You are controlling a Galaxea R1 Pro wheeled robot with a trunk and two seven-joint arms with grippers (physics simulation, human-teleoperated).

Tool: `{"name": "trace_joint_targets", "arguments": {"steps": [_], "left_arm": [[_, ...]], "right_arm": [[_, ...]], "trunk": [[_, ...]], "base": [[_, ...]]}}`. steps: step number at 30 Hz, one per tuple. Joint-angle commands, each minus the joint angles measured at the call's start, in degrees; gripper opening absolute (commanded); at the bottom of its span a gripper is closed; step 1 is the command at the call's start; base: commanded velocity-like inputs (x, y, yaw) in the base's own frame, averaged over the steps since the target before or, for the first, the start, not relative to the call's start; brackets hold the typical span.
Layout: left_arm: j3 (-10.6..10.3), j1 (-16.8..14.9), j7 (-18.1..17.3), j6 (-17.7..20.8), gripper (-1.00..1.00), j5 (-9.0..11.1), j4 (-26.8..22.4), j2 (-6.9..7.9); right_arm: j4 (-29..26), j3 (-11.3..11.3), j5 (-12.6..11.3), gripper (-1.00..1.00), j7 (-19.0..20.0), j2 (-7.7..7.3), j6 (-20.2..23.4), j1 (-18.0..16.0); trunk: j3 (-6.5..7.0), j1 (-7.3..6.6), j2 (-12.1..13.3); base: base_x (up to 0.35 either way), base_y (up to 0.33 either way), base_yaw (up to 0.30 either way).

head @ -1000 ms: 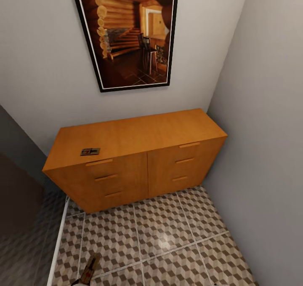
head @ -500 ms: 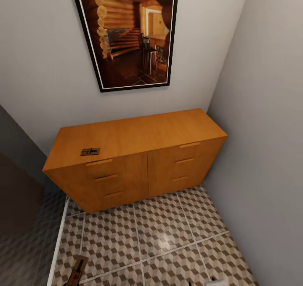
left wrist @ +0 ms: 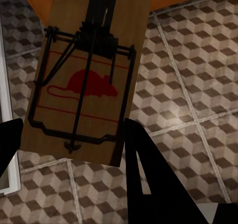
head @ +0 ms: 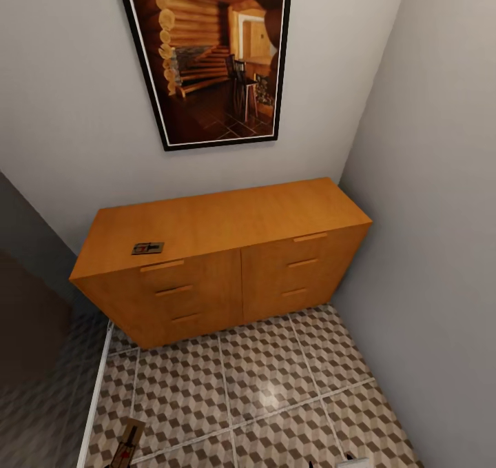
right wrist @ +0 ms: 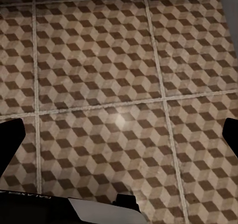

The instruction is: Take the four mousetraps from the cabinet in the bathroom and place them on the bathroom floor. Make sure all four end up on the same floor surface, and ensure that at least two of them are either under or directly next to the same bathroom sink.

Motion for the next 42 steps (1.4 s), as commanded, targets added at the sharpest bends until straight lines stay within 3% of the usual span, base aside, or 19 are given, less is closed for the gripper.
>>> {"name": "trace_joint_targets", "arguments": {"steps": [1,22,42], "left_arm": [[-0.4,0.0,-0.1,-0.2,-1.00,0.4,0.2,-0.04],[-0.5,0.0,-0.1,-0.1,-1.00,0.4,0.2,-0.09],[-0.5,0.0,-0.1,0.0,-1.00,0.4,0.2,-0.46]], "right_arm": [[0.0,0.5,-0.4,1.00,-0.4,-0.07,-0.2,0.0],[0.0,0.4,-0.4,1.00,-0.5,-0.07,-0.2,0.0],[0.0,0.3,-0.5,1.00,-0.5,-0.07,-0.2,0.0]], "trunk": [[-0.09,0.03,-0.1],[-0.09,0.03,-0.1],[0.07,0.03,-0.1]], "base": [[0.000,0.000,0.000],[0.000,0.000,0.005],[0.000,0.000,0.276]]}}
